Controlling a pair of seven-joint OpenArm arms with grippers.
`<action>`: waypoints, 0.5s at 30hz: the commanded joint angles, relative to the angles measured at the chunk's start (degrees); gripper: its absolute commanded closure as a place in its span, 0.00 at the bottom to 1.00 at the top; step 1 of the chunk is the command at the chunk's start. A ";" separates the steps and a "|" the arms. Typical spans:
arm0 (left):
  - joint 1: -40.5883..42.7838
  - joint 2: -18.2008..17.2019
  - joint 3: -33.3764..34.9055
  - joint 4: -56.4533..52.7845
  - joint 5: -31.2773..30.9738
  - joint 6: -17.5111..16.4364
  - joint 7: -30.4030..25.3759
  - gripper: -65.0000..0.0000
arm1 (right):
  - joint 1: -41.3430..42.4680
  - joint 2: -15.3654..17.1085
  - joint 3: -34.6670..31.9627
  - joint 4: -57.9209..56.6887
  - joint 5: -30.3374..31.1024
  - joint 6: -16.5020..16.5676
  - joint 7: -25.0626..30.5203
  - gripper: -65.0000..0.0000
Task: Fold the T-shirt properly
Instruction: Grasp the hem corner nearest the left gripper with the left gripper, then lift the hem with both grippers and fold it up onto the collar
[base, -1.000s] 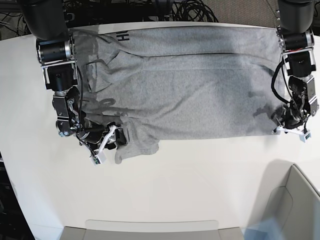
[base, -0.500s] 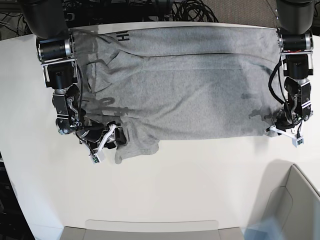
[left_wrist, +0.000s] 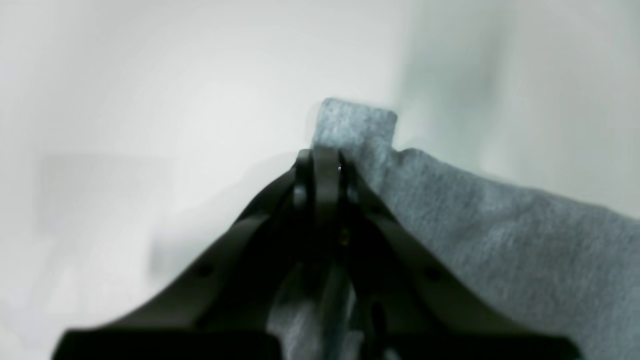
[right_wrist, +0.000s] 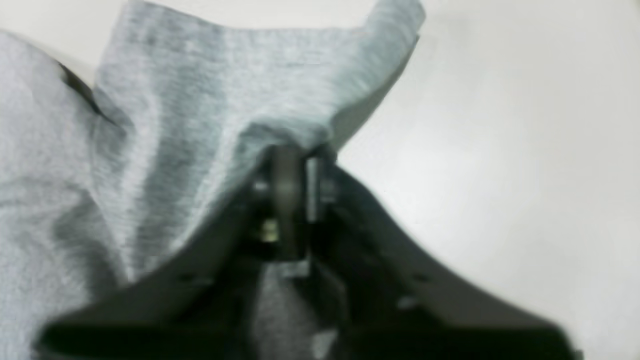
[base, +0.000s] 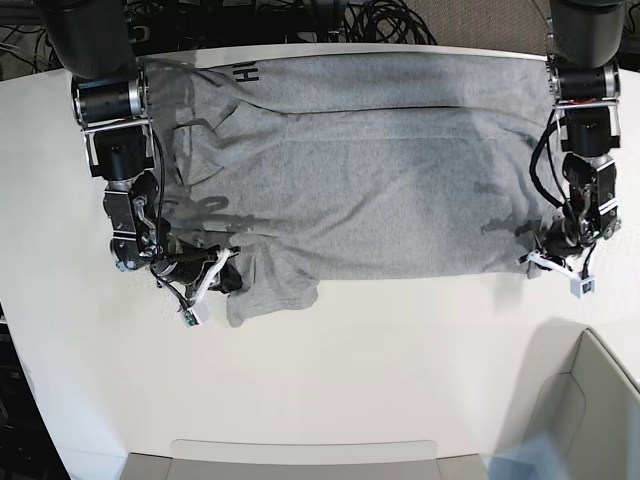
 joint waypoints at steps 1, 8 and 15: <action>-0.61 -0.84 -2.91 0.32 0.10 -0.25 -0.05 1.00 | 1.12 0.36 -0.04 0.27 -1.52 -0.05 -1.89 1.00; 4.84 -0.84 -11.88 10.78 0.10 -0.60 1.80 1.00 | 0.68 0.36 -0.04 10.12 -1.52 -0.05 -2.24 1.00; 7.03 -0.76 -12.06 15.53 0.10 -0.60 2.24 1.00 | -0.37 0.36 0.40 15.75 -1.52 -0.05 -8.40 1.00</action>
